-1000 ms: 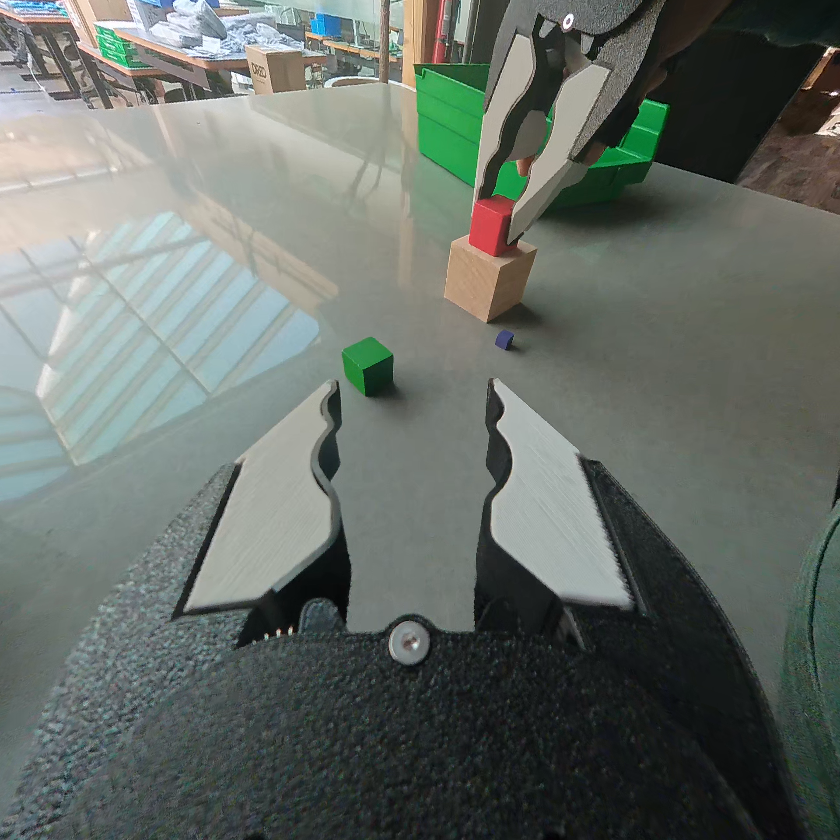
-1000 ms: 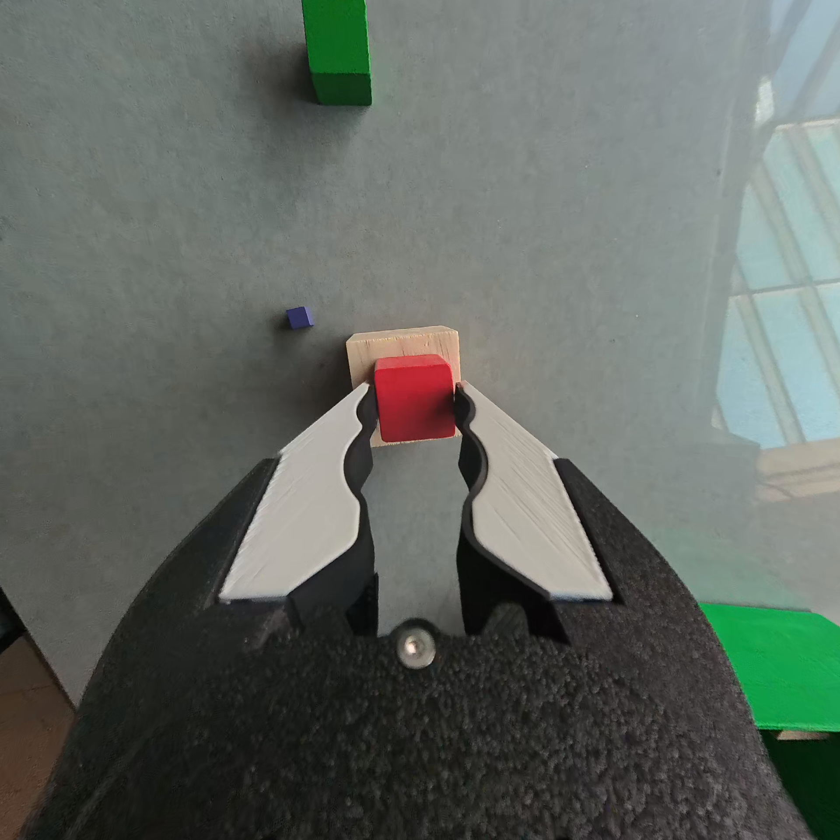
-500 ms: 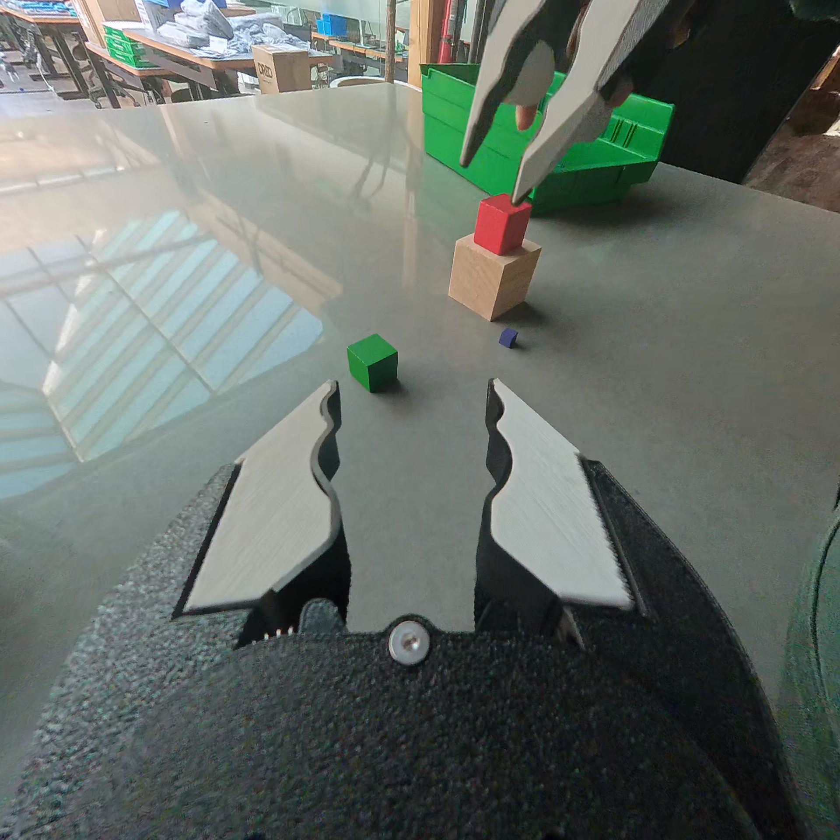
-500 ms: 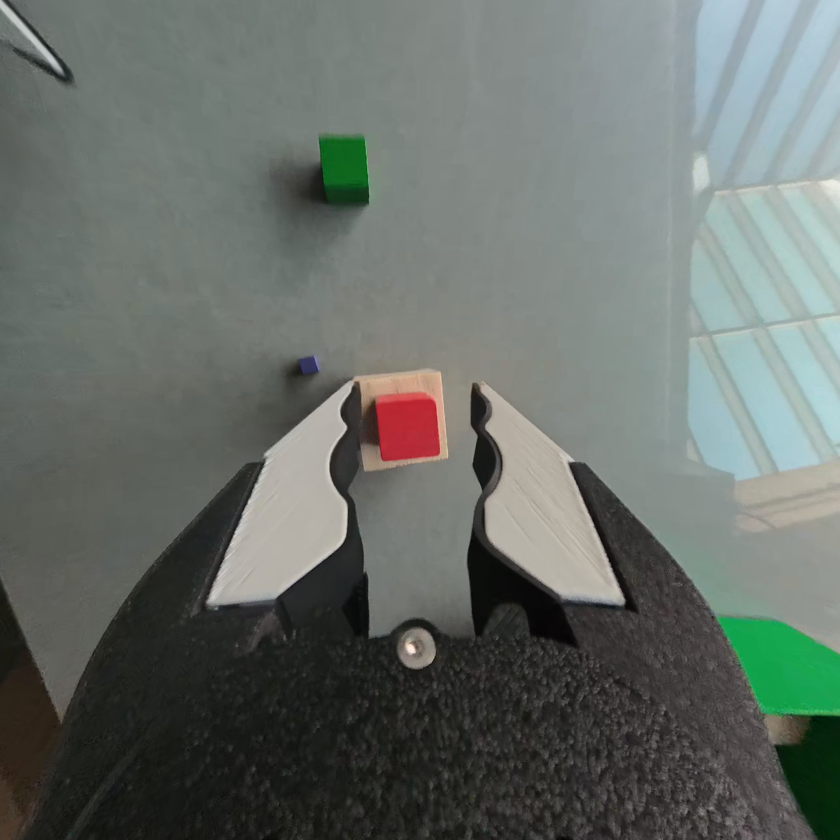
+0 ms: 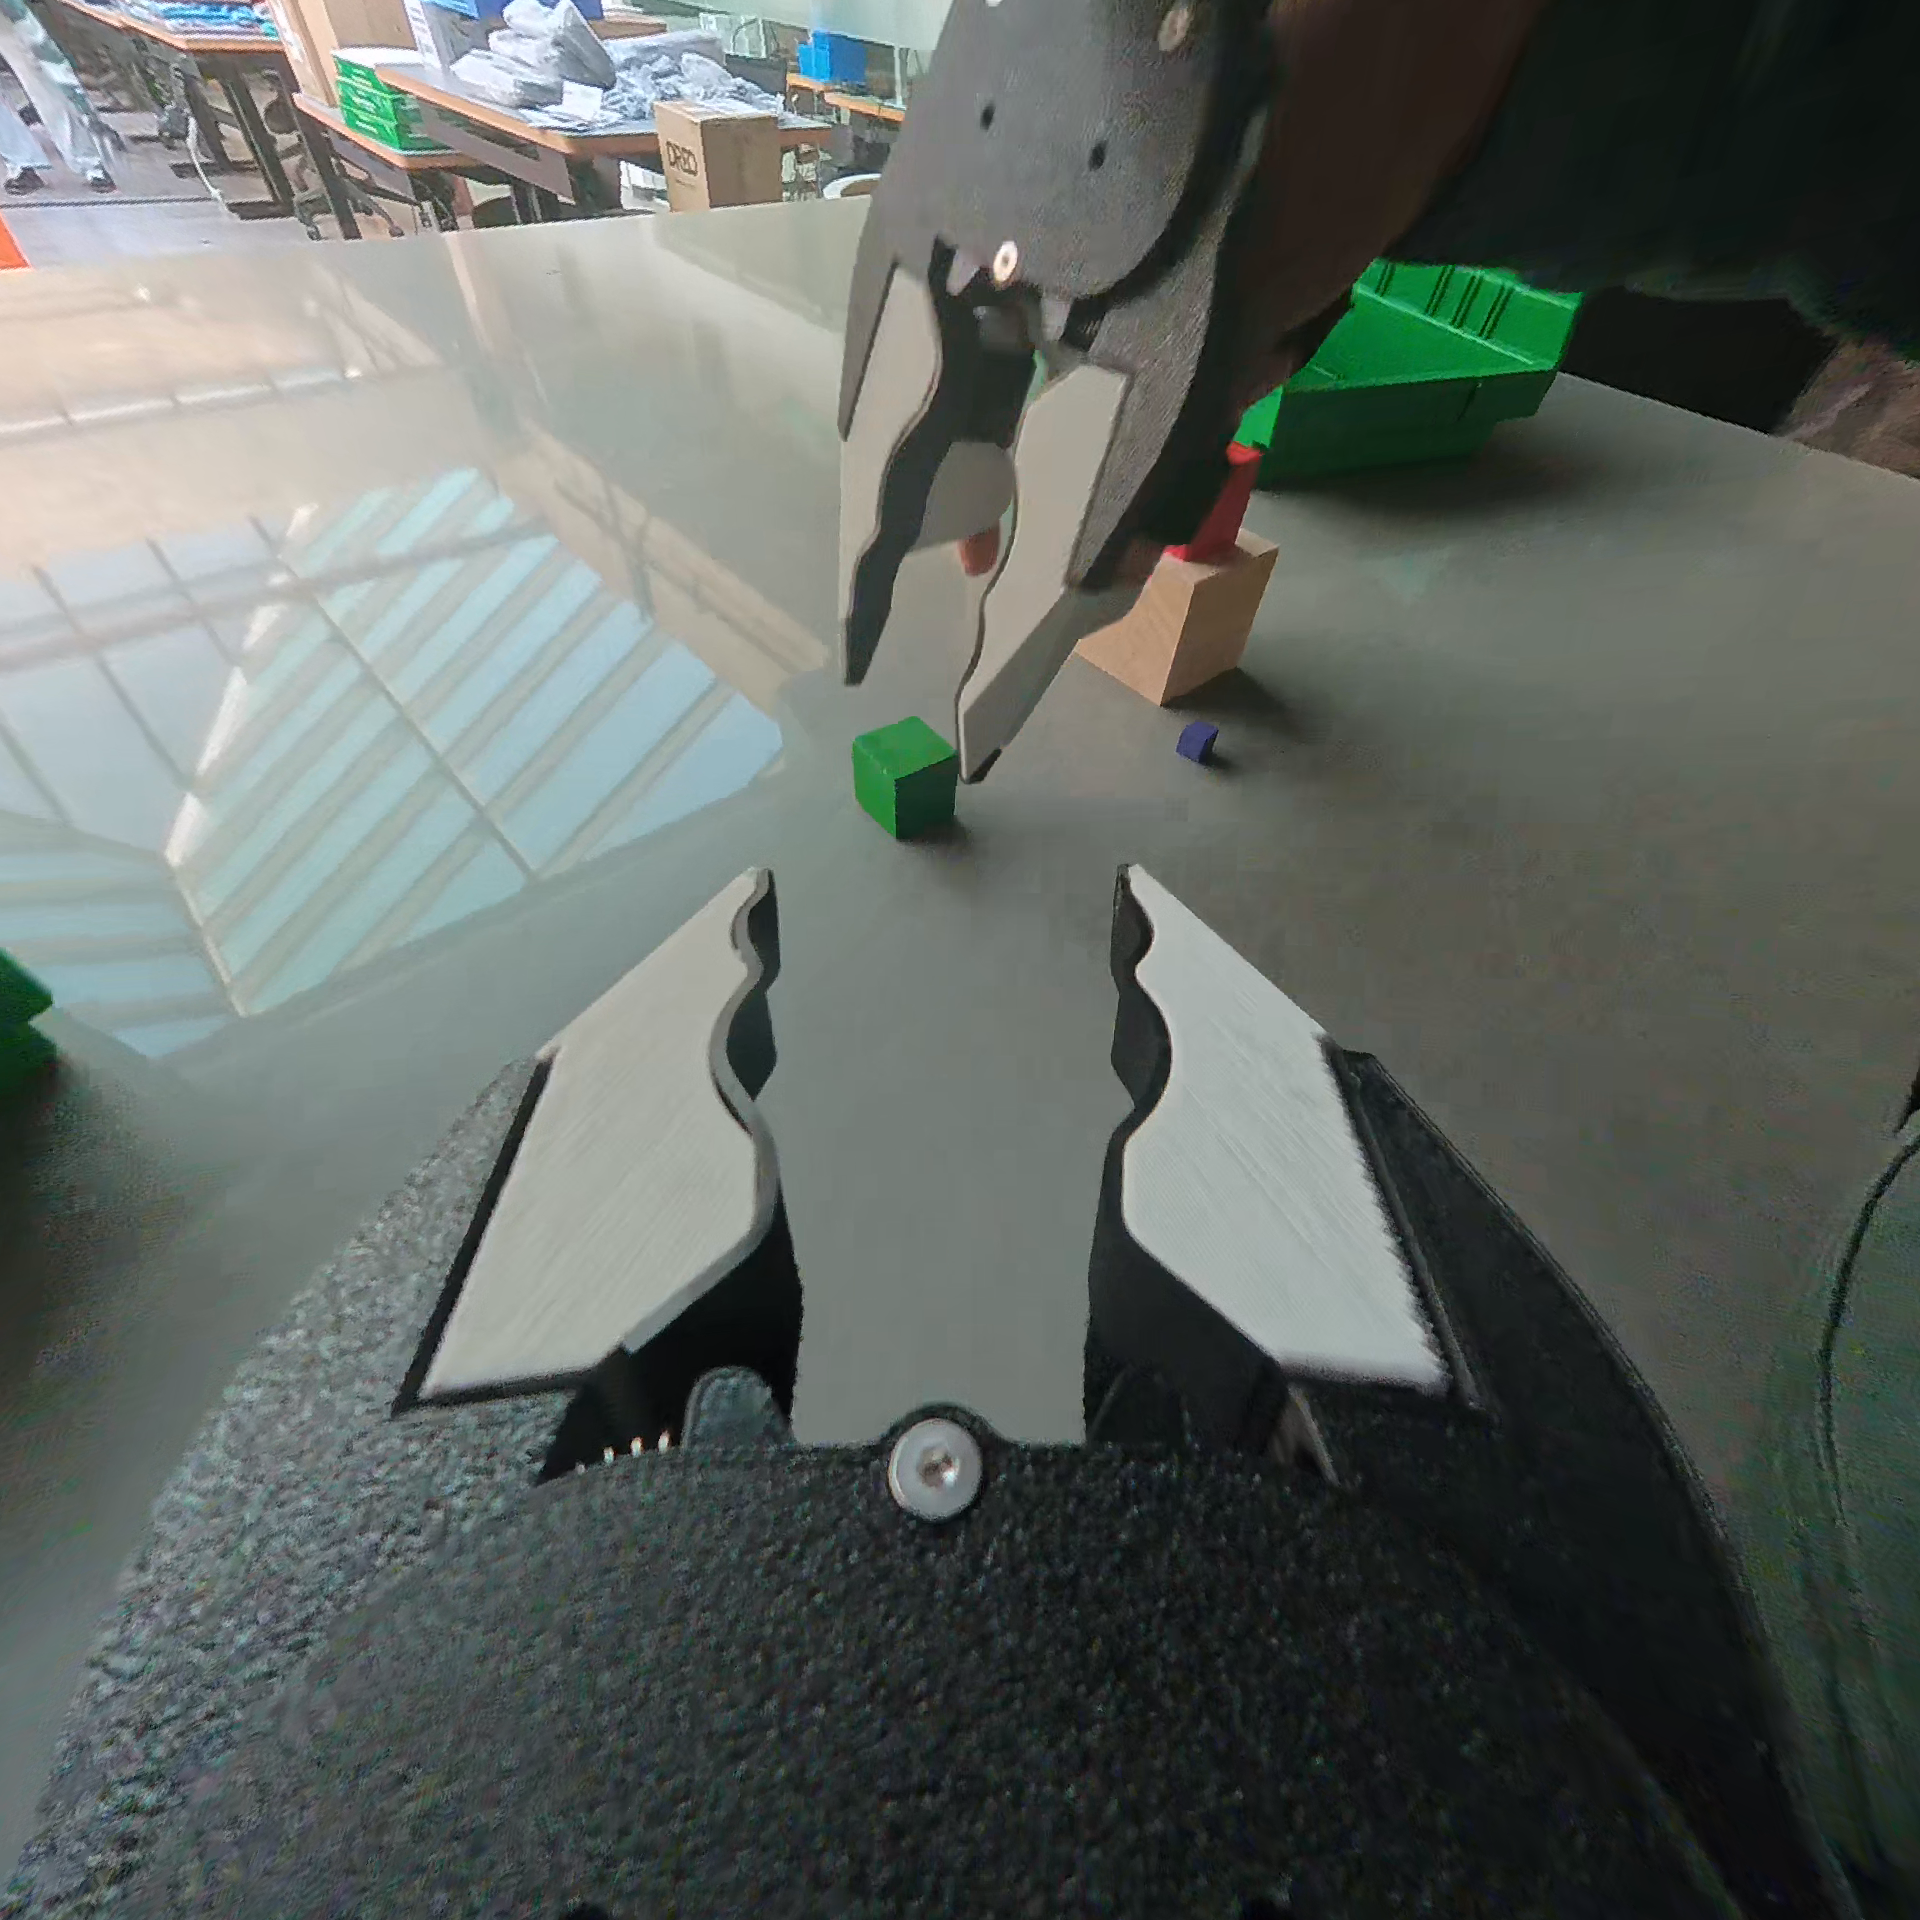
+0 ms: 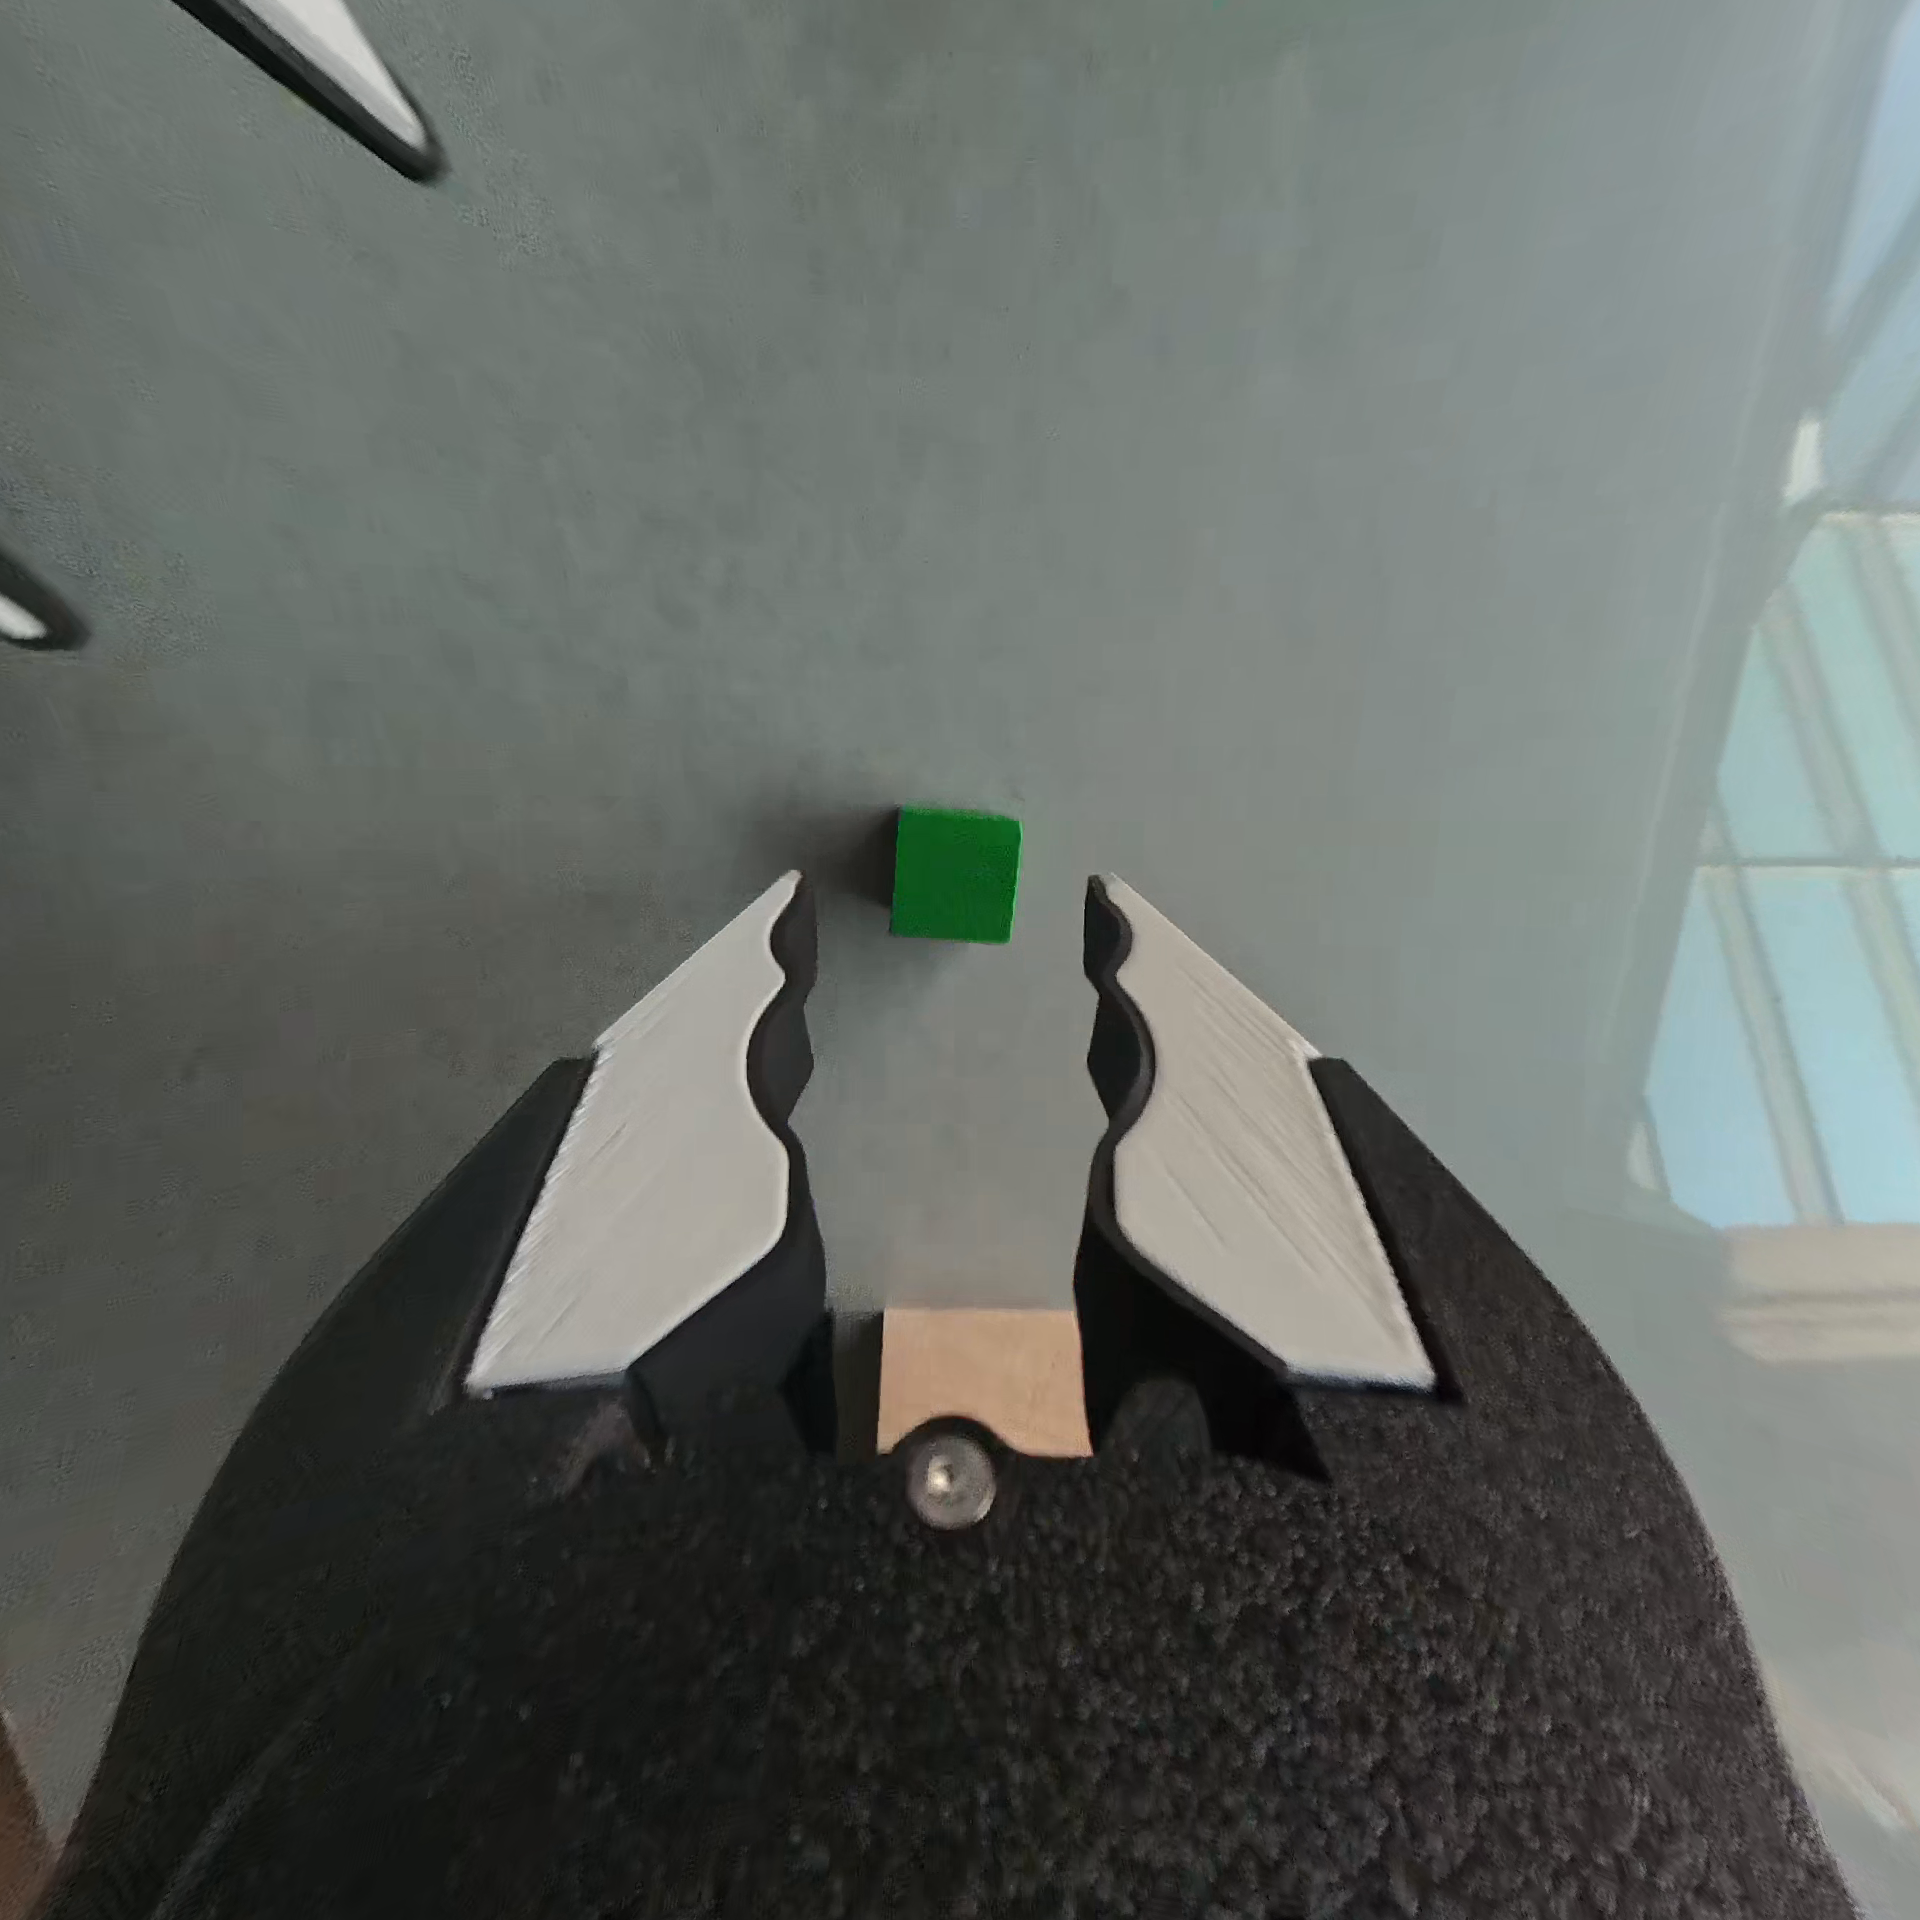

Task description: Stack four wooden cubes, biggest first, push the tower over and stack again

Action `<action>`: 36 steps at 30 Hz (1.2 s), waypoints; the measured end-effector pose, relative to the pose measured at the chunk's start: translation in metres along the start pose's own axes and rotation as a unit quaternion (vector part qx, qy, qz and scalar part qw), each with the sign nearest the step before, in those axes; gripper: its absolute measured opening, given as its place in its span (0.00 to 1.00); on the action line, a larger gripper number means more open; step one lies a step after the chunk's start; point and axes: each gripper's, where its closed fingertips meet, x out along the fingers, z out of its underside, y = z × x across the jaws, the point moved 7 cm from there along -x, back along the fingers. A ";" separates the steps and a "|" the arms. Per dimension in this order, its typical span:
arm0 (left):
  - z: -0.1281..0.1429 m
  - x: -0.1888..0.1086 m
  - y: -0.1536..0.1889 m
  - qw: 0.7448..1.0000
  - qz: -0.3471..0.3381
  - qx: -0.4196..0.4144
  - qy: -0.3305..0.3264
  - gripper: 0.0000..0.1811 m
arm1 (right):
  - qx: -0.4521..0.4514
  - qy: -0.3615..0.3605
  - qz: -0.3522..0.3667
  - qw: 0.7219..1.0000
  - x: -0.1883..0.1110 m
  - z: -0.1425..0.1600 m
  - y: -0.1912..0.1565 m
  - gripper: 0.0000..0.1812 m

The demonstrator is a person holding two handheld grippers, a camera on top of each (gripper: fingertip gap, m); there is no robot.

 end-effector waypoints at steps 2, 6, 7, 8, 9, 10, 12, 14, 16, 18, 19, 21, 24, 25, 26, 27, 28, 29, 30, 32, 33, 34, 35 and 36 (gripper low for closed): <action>0.003 -0.007 -0.002 1.000 -0.003 -0.005 -0.001 0.35 | 0.001 -0.016 -0.009 1.000 0.013 -0.001 0.001 0.27; 0.006 -0.017 -0.003 1.000 -0.006 -0.007 -0.007 0.35 | -0.009 -0.025 -0.021 0.999 0.014 -0.001 0.002 0.14; 0.007 -0.018 -0.004 1.000 -0.006 -0.007 -0.008 0.35 | -0.010 -0.010 -0.022 1.000 0.005 -0.003 0.003 0.14; 0.008 -0.019 -0.005 1.000 -0.006 -0.009 -0.009 0.35 | -0.009 0.006 -0.020 1.000 -0.008 -0.005 0.005 0.14; 0.008 -0.020 -0.005 1.000 -0.004 -0.011 -0.010 0.35 | -0.009 0.020 -0.014 1.000 -0.023 -0.006 0.008 0.14; 0.009 -0.020 -0.006 1.000 -0.001 -0.014 -0.010 0.35 | -0.010 0.030 -0.005 0.999 -0.039 -0.005 0.012 0.14; 0.009 -0.018 -0.006 1.000 0.006 -0.017 -0.010 0.35 | -0.018 0.034 0.012 0.999 -0.072 0.003 0.018 0.14; 0.008 -0.015 -0.004 1.000 0.018 -0.018 -0.008 0.35 | -0.026 0.027 0.021 0.999 -0.099 0.017 0.022 0.14; 0.006 -0.011 -0.001 0.999 0.027 -0.015 -0.007 0.35 | -0.035 0.011 0.027 0.999 -0.117 0.036 0.023 0.14; 0.003 -0.007 0.002 0.999 0.040 -0.015 -0.003 0.35 | -0.036 -0.007 0.031 0.999 -0.126 0.055 0.022 0.14; 0.001 -0.005 0.004 0.999 0.045 -0.017 -0.001 0.35 | -0.035 -0.015 0.028 0.999 -0.127 0.064 0.021 0.14; -0.001 -0.003 0.007 0.999 0.052 -0.014 -0.001 0.36 | -0.029 -0.026 0.025 0.999 -0.126 0.080 0.018 0.15; -0.002 0.001 0.010 0.998 0.057 -0.009 -0.005 0.36 | -0.018 -0.030 0.017 0.999 -0.118 0.096 0.013 0.15; -0.001 0.002 0.011 0.998 0.058 -0.008 -0.008 0.36 | -0.016 -0.031 0.016 0.999 -0.116 0.099 0.012 0.15; -0.001 0.002 0.012 0.998 0.059 -0.006 -0.010 0.36 | -0.015 -0.030 0.013 0.999 -0.113 0.101 0.011 0.15; -0.001 0.003 0.012 0.998 0.058 -0.004 -0.013 0.36 | -0.013 -0.028 0.011 0.999 -0.112 0.102 0.010 0.15; -0.001 0.003 0.012 0.998 0.057 -0.002 -0.015 0.36 | -0.012 -0.028 0.010 0.999 -0.110 0.103 0.010 0.15; -0.001 0.003 0.012 0.998 0.055 -0.001 -0.017 0.36 | -0.012 -0.027 0.010 1.000 -0.109 0.103 0.009 0.15; -0.001 0.003 0.012 0.998 0.054 -0.001 -0.017 0.36 | -0.011 -0.026 0.010 1.000 -0.108 0.104 0.010 0.15; 0.000 0.003 0.011 0.999 0.052 -0.003 -0.017 0.36 | -0.009 -0.024 0.008 1.000 -0.107 0.106 0.010 0.15; 0.000 0.003 0.011 0.999 0.051 -0.004 -0.018 0.36 | -0.008 -0.025 0.007 1.000 -0.106 0.106 0.010 0.15; 0.000 0.003 0.011 0.999 0.049 -0.006 -0.018 0.36 | -0.007 -0.025 0.007 1.000 -0.105 0.107 0.010 0.15; 0.001 0.003 0.011 0.999 0.049 -0.007 -0.018 0.36 | -0.006 -0.026 0.005 1.000 -0.104 0.108 0.011 0.15; 0.002 0.003 0.011 0.999 0.048 -0.008 -0.018 0.36 | -0.004 -0.027 0.005 1.000 -0.104 0.108 0.011 0.15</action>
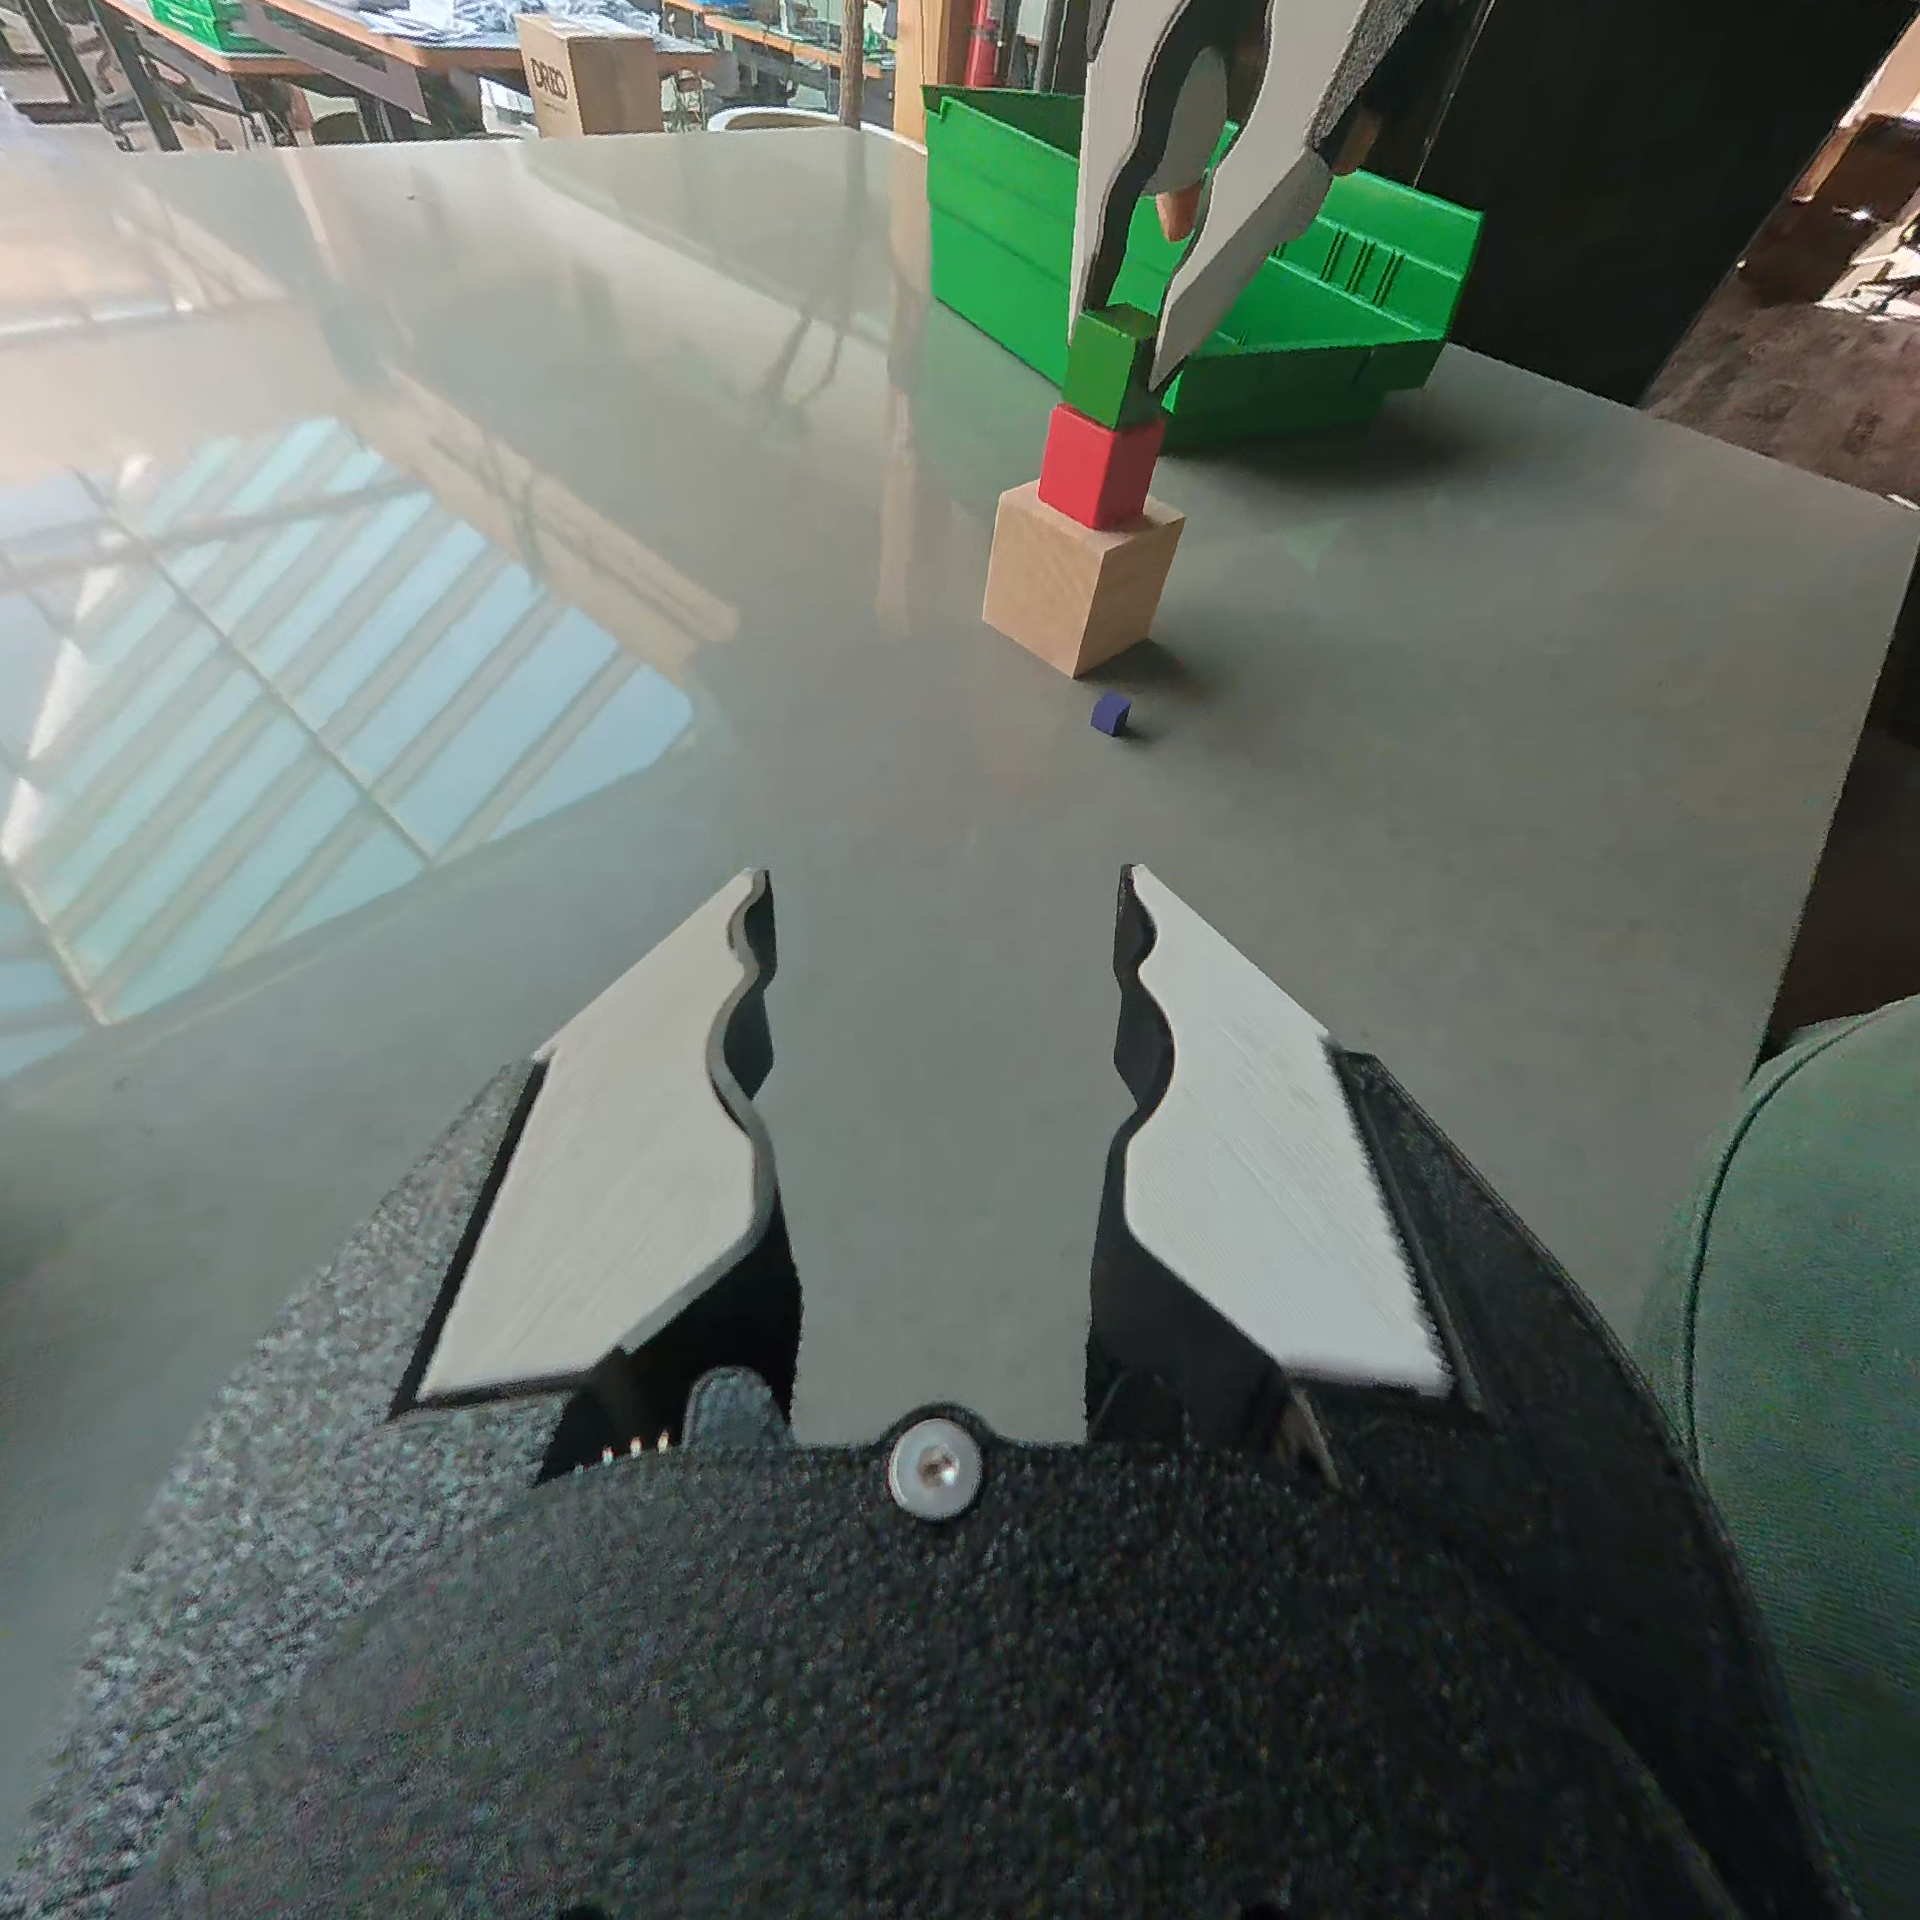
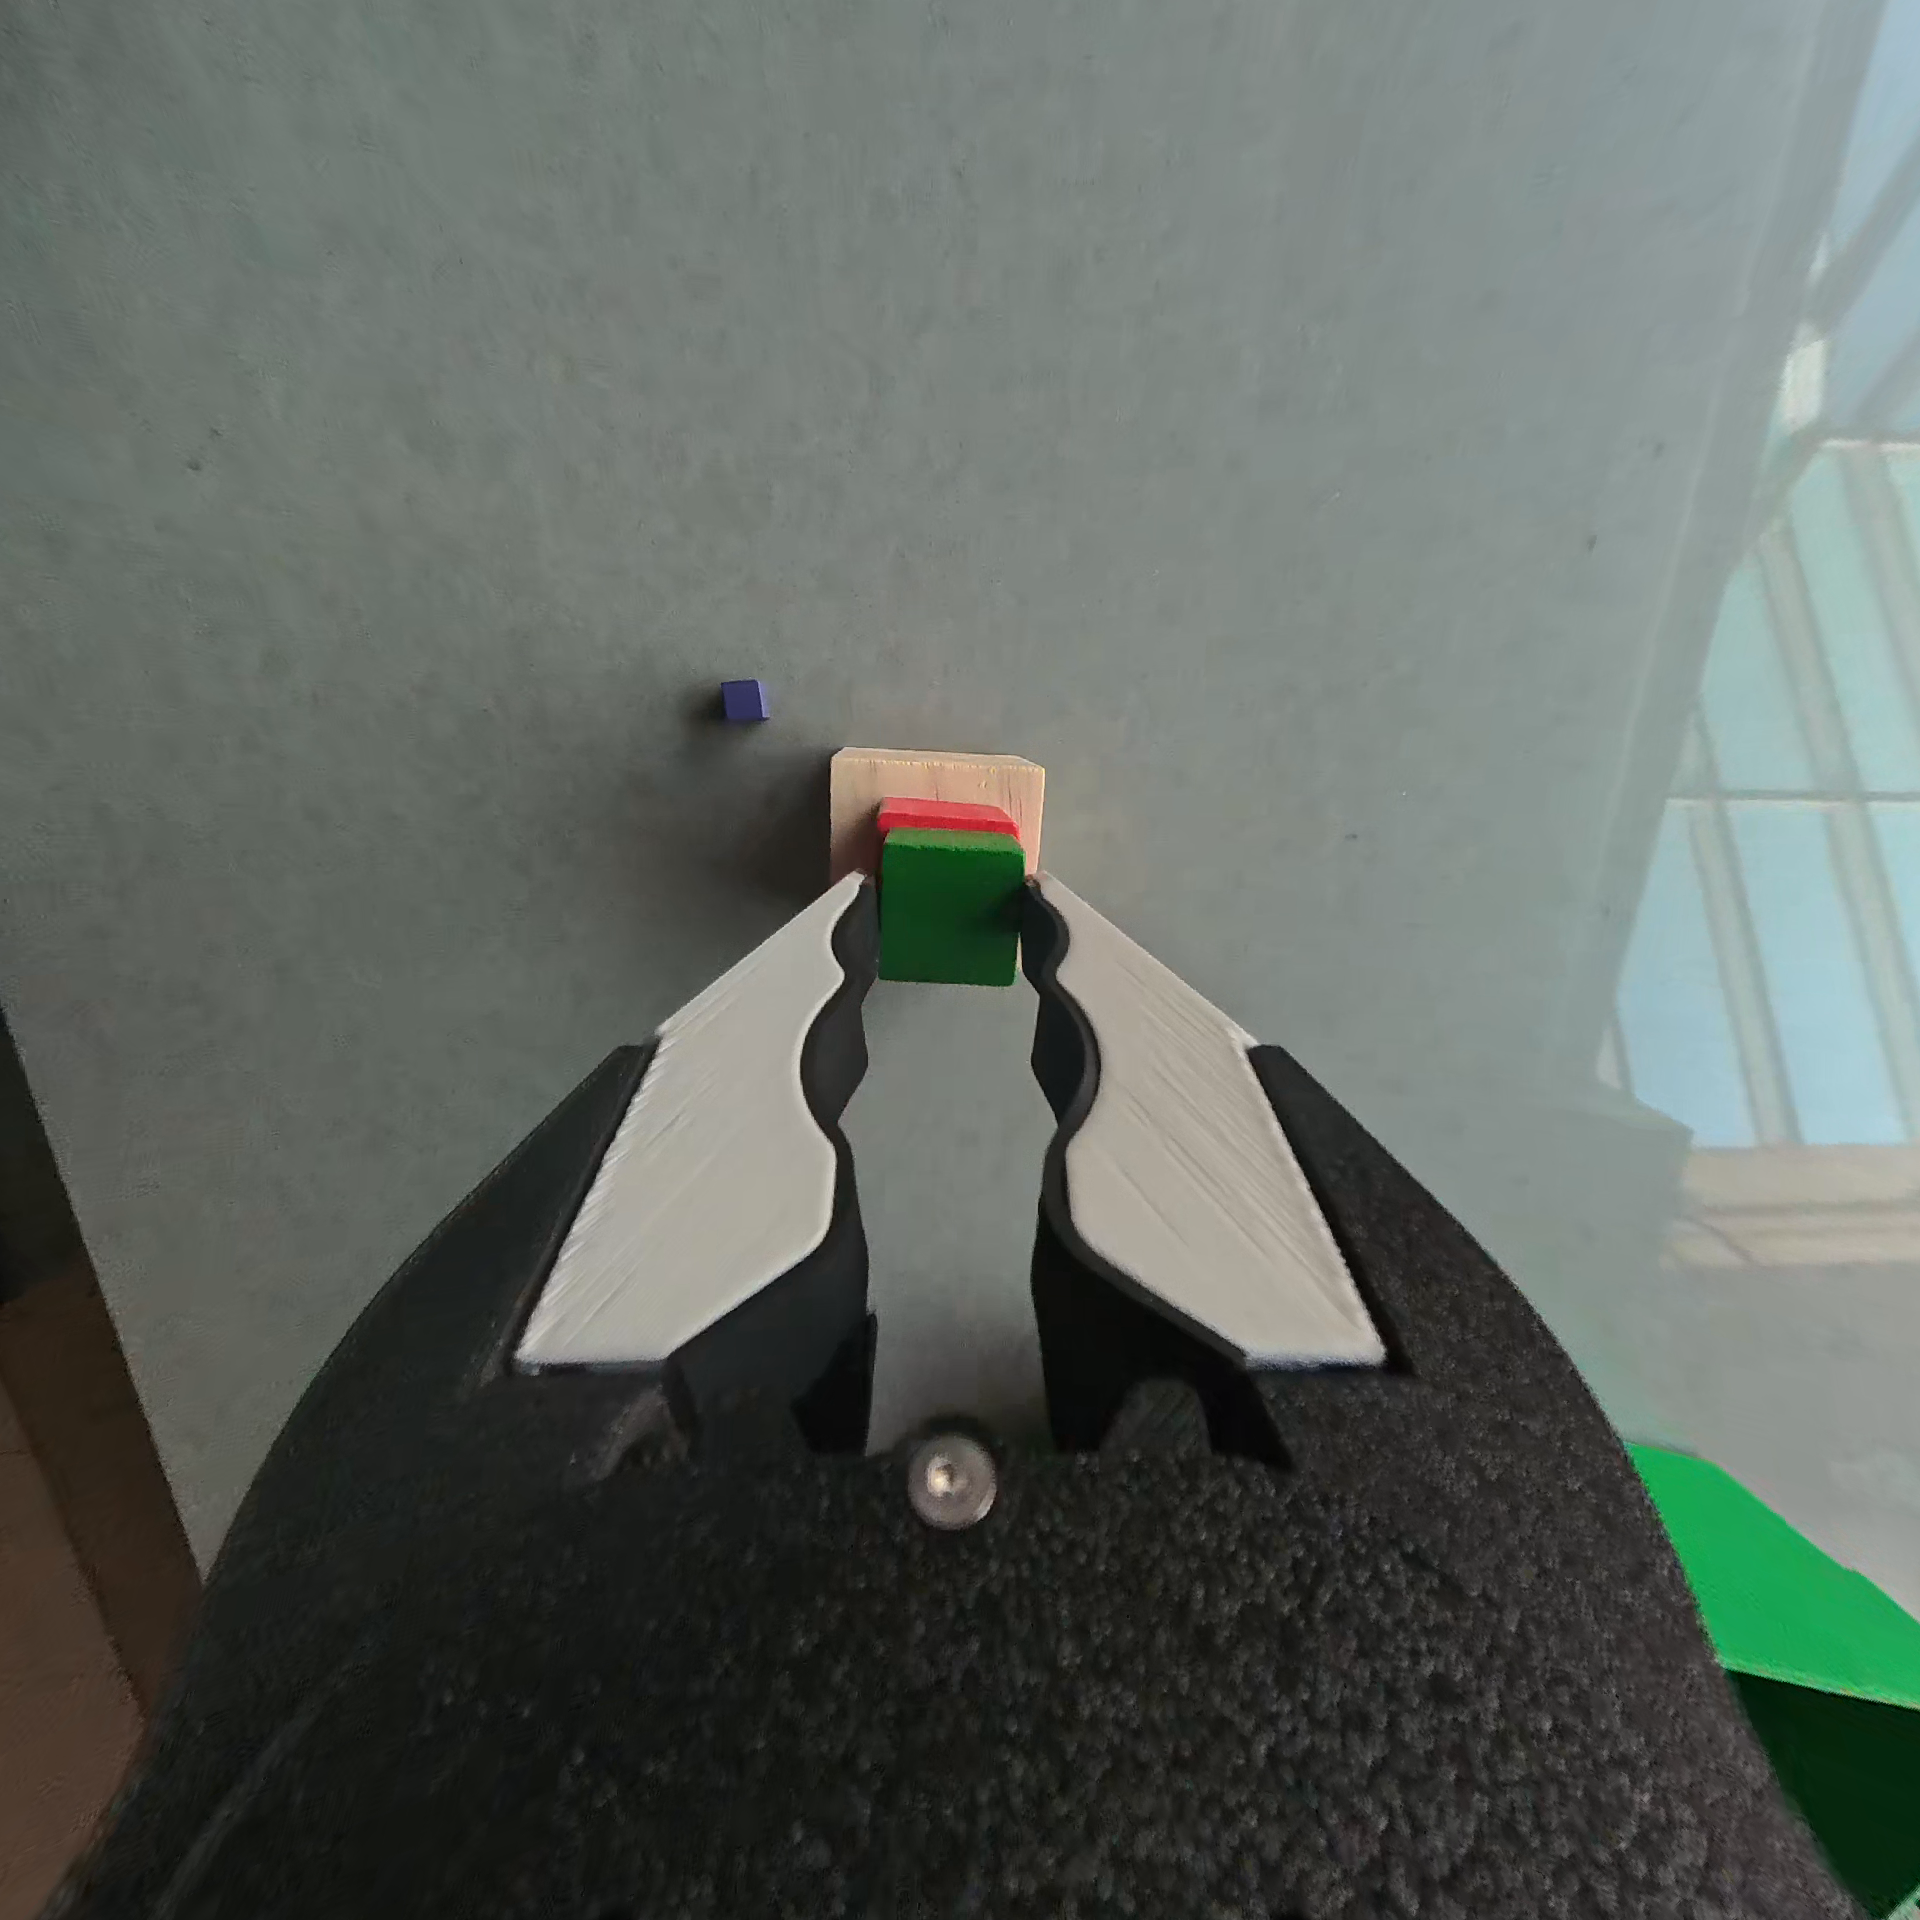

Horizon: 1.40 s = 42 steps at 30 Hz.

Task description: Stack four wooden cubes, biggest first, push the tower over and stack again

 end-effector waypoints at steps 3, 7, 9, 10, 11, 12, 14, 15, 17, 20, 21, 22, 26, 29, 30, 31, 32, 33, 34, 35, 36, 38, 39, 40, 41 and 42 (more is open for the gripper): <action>0.002 0.000 0.000 1.000 -0.001 -0.002 -0.002 0.36 | 0.004 0.002 -0.003 1.000 0.000 0.000 0.001 0.15; 0.003 0.001 -0.001 1.000 -0.001 -0.003 -0.003 0.36 | 0.005 0.003 -0.002 1.000 0.000 0.001 0.001 0.15; 0.003 0.002 -0.001 1.000 -0.001 -0.003 -0.003 0.36 | 0.006 0.003 -0.003 1.000 0.001 0.001 0.001 0.15; 0.003 0.002 -0.001 1.000 -0.001 -0.003 -0.003 0.36 | 0.007 0.003 -0.003 1.000 0.001 0.001 0.001 0.15; 0.003 0.002 -0.001 1.000 -0.001 -0.003 -0.004 0.36 | 0.007 0.003 -0.003 1.000 0.001 0.001 0.001 0.15; 0.004 0.002 -0.001 1.000 -0.001 -0.003 -0.005 0.36 | 0.009 0.002 -0.003 1.000 0.001 0.001 0.001 0.15; 0.004 0.002 -0.001 1.000 0.000 -0.003 -0.005 0.36 | 0.009 0.001 -0.003 1.000 0.002 0.001 0.001 0.15; 0.004 0.002 -0.001 1.000 0.000 -0.003 -0.004 0.36 | 0.009 -0.001 -0.003 1.000 0.003 0.002 0.000 0.15; 0.004 0.002 -0.001 1.000 -0.001 -0.003 -0.005 0.36 | 0.009 -0.001 -0.002 1.000 0.003 0.002 0.000 0.15; 0.004 0.001 -0.002 1.000 0.000 -0.004 -0.004 0.36 | 0.013 0.001 -0.004 1.000 0.003 0.002 0.000 0.15; 0.004 0.001 -0.002 1.000 -0.001 -0.003 -0.005 0.36 | 0.014 0.001 -0.003 1.000 0.003 0.002 -0.001 0.15; 0.004 0.001 -0.002 1.000 -0.001 -0.003 -0.005 0.36 | 0.014 0.001 -0.003 1.000 0.003 0.002 -0.001 0.15; 0.004 0.001 -0.003 1.000 -0.001 -0.004 -0.004 0.36 | 0.016 0.003 -0.001 1.000 0.003 0.002 -0.001 0.15; 0.004 0.001 -0.003 1.000 0.000 -0.003 -0.004 0.36 | 0.017 0.004 0.000 1.000 0.004 0.003 -0.001 0.15; 0.004 0.001 -0.002 1.000 0.000 -0.003 -0.004 0.36 | 0.018 0.004 0.000 1.000 0.004 0.002 -0.001 0.15; 0.004 0.001 -0.002 1.000 0.000 -0.003 -0.004 0.36 | 0.019 0.005 0.001 1.000 0.004 0.002 -0.001 0.15; 0.004 0.001 -0.002 1.000 0.000 -0.003 -0.004 0.36 | 0.020 0.006 0.001 1.000 0.004 0.002 -0.001 0.15; 0.004 0.001 -0.002 1.000 0.000 -0.003 -0.004 0.36 | 0.020 0.006 0.001 1.000 0.004 0.002 -0.001 0.15; 0.004 0.001 -0.002 1.000 0.000 -0.003 -0.004 0.36 | 0.021 0.005 0.002 1.000 0.004 0.002 -0.001 0.15; 0.004 0.001 -0.003 1.000 0.000 -0.003 -0.004 0.36 | 0.021 0.005 0.002 1.000 0.004 0.002 0.000 0.15; 0.004 0.001 -0.003 1.000 0.000 -0.003 -0.004 0.36 | 0.021 0.006 0.002 1.000 0.004 0.002 -0.001 0.15; 0.004 0.001 -0.002 1.000 0.001 -0.004 -0.004 0.36 | 0.022 0.005 0.003 1.000 0.005 0.002 -0.001 0.15; 0.004 0.001 -0.002 1.000 0.001 -0.003 -0.004 0.36 | 0.023 0.005 0.004 1.000 0.005 0.002 -0.001 0.15; 0.004 0.001 -0.002 1.000 0.000 -0.003 -0.004 0.36 | 0.025 0.005 0.006 1.000 0.005 0.002 0.000 0.15; 0.004 0.001 -0.002 1.000 0.001 -0.003 -0.005 0.36 | 0.026 0.006 0.007 1.000 0.005 0.002 0.000 0.15; 0.004 0.001 -0.002 1.000 0.001 -0.003 -0.005 0.36 | 0.027 0.007 0.009 1.000 0.004 0.002 0.000 0.15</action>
